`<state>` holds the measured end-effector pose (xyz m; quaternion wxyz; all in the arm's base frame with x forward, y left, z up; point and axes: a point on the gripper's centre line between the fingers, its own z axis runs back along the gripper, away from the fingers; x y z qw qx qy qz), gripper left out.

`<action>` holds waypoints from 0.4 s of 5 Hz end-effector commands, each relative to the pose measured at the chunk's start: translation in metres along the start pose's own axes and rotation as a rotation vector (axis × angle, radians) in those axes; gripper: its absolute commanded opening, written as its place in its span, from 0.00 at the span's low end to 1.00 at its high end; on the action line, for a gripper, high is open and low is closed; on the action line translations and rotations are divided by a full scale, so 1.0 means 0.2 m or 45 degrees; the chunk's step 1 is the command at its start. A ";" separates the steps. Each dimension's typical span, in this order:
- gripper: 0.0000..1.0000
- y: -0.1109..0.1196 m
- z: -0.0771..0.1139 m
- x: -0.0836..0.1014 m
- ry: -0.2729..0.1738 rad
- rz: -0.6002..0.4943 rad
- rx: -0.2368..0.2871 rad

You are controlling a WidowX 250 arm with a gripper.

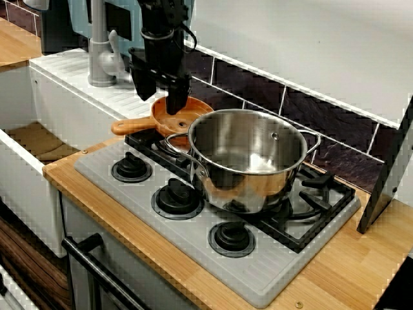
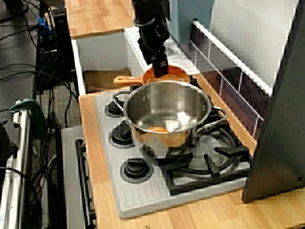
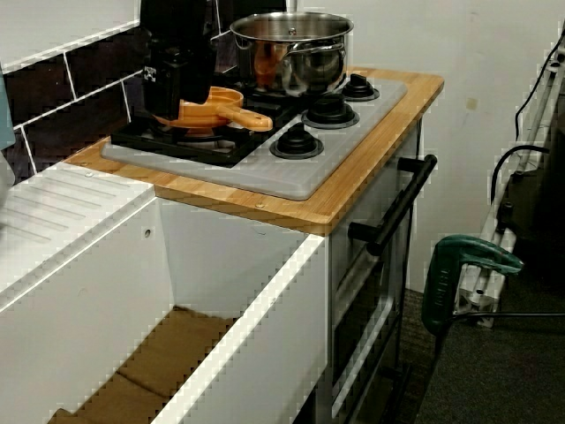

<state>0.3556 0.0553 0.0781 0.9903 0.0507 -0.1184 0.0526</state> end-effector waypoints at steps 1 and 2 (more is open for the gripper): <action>1.00 0.00 0.00 0.02 -0.023 -0.001 0.013; 1.00 0.00 -0.02 0.02 -0.011 -0.006 0.015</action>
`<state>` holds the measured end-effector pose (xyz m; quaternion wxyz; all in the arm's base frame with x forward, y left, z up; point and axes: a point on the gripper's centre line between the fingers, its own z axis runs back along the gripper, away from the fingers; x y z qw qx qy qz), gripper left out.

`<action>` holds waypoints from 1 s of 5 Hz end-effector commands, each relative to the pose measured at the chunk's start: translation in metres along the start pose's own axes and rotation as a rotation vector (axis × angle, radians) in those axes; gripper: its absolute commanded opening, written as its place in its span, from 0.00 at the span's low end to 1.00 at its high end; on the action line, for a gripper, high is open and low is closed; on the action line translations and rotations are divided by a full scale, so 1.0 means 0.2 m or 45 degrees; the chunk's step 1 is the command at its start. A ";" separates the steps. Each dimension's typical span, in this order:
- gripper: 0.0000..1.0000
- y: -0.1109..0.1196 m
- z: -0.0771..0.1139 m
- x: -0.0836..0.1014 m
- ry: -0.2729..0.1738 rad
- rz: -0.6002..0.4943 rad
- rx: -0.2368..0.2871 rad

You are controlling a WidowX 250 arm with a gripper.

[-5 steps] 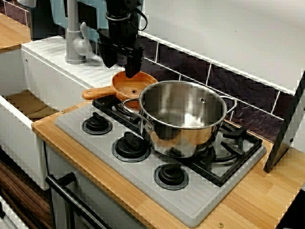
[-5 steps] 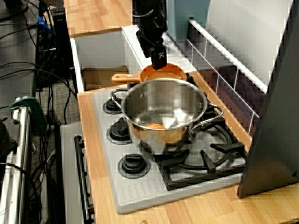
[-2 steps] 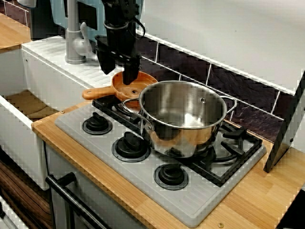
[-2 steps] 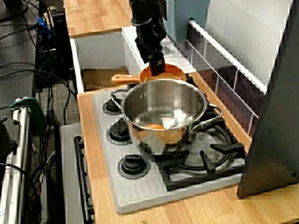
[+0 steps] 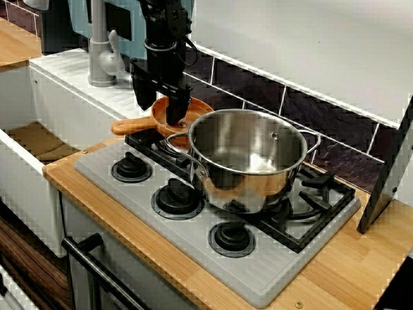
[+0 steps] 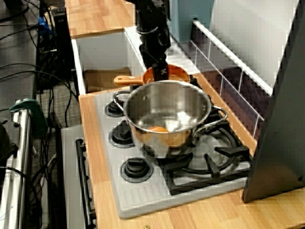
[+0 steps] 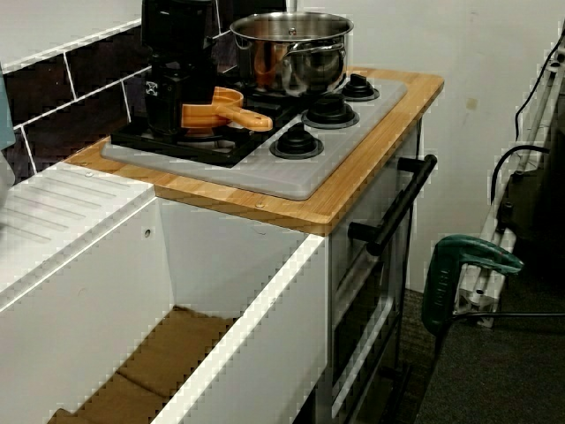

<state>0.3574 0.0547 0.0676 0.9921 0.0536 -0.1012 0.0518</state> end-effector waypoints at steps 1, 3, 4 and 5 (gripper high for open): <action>0.00 0.00 0.04 0.02 -0.035 -0.001 -0.010; 0.00 0.01 0.07 0.03 -0.031 0.001 -0.024; 0.00 0.02 0.09 0.02 -0.029 0.000 -0.032; 0.00 0.04 0.12 0.02 -0.020 0.000 -0.051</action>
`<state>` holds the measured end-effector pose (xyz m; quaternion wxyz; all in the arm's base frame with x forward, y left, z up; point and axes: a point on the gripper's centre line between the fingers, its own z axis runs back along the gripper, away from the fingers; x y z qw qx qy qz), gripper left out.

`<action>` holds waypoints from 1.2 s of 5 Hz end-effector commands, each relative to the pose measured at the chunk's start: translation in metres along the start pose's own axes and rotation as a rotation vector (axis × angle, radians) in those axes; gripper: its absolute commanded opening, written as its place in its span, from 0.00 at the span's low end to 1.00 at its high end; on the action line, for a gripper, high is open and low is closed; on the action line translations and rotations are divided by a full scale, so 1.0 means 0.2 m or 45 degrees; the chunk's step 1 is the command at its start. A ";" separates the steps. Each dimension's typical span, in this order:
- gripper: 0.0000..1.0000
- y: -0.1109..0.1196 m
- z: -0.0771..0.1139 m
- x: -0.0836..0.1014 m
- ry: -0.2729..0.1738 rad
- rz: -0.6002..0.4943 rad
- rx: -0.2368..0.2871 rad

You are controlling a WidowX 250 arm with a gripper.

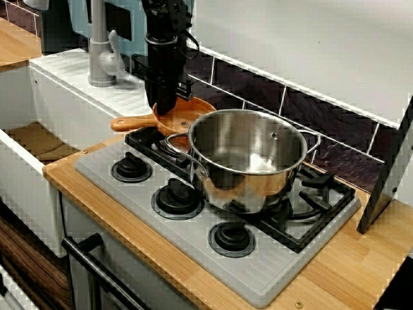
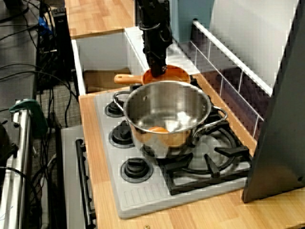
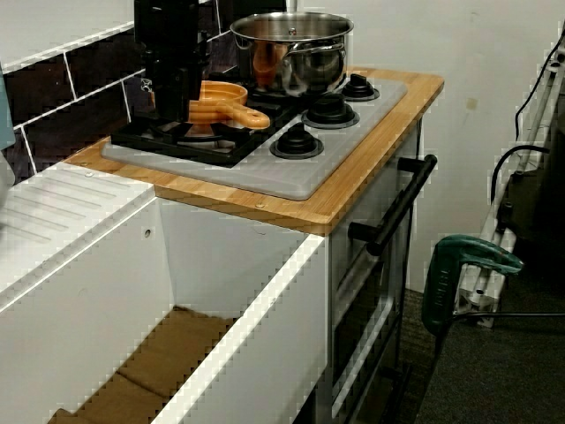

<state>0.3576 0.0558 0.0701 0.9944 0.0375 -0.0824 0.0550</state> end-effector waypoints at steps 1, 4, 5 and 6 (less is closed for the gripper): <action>0.00 0.04 0.16 0.00 -0.058 -0.021 -0.046; 0.00 0.07 0.28 -0.01 -0.037 -0.023 -0.108; 0.00 0.09 0.34 -0.01 -0.038 -0.019 -0.135; 0.00 0.11 0.39 -0.01 -0.042 -0.010 -0.147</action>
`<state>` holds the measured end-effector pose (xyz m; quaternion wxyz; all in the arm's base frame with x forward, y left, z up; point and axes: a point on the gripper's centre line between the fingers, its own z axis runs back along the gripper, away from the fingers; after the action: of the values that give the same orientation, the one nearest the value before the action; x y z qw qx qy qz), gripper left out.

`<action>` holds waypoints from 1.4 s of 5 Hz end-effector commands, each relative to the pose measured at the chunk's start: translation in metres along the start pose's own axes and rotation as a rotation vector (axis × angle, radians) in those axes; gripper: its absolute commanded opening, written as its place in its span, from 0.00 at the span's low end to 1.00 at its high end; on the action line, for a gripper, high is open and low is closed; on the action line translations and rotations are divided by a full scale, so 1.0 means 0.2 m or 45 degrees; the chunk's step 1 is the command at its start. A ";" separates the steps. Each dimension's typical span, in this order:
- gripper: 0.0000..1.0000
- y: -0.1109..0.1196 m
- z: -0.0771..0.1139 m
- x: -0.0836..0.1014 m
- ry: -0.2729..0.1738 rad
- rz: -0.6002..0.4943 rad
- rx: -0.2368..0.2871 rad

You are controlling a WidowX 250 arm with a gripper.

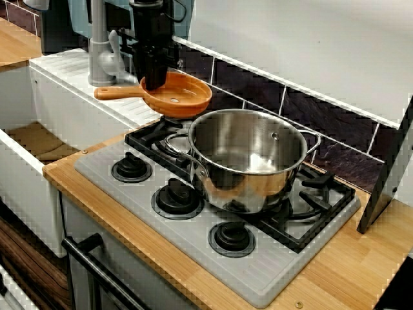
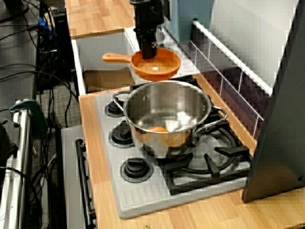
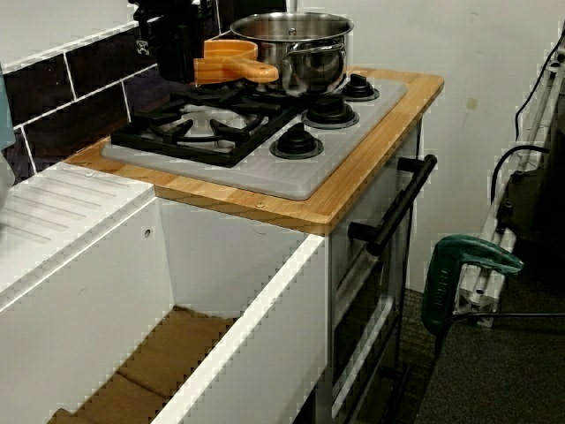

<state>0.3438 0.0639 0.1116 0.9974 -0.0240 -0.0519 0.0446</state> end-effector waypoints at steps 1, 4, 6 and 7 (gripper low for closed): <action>0.00 0.03 0.21 0.01 -0.131 0.003 -0.004; 0.00 0.05 0.36 -0.01 -0.140 0.001 -0.054; 0.00 0.06 0.43 -0.01 -0.149 0.007 -0.081; 0.00 0.07 0.49 -0.02 -0.157 0.009 -0.102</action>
<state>0.3357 0.0799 0.1797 0.9936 -0.0748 -0.0680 0.0502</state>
